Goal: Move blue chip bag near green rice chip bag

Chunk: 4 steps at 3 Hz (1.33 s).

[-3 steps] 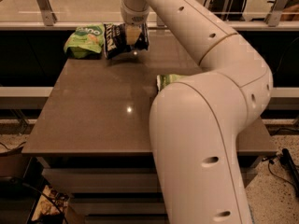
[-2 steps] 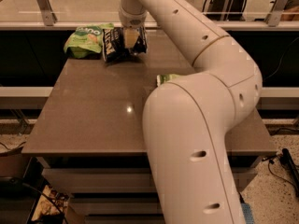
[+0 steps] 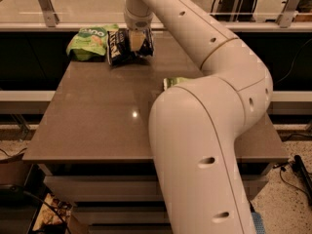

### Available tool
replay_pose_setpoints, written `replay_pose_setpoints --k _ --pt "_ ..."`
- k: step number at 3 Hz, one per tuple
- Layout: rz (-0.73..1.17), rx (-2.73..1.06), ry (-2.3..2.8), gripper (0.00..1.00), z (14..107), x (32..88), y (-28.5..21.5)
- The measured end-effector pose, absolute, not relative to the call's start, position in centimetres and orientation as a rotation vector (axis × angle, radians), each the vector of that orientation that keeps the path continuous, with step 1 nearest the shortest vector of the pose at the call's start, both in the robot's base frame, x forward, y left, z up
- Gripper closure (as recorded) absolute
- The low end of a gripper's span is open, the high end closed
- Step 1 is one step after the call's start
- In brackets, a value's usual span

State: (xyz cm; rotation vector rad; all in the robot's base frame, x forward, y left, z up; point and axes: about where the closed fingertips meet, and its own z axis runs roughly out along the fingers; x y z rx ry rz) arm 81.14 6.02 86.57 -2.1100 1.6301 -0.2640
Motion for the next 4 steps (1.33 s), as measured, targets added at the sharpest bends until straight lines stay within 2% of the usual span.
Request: replay_pose_setpoints --k 2,3,4 --pt "-0.257 -2.119 1.633 0.12 85.79 81.22 6.26" --pt "-0.254 -2.123 1.634 0.00 85.44 81.25 6.38" --pt "-0.254 -2.123 1.634 0.00 85.42 81.25 6.39"
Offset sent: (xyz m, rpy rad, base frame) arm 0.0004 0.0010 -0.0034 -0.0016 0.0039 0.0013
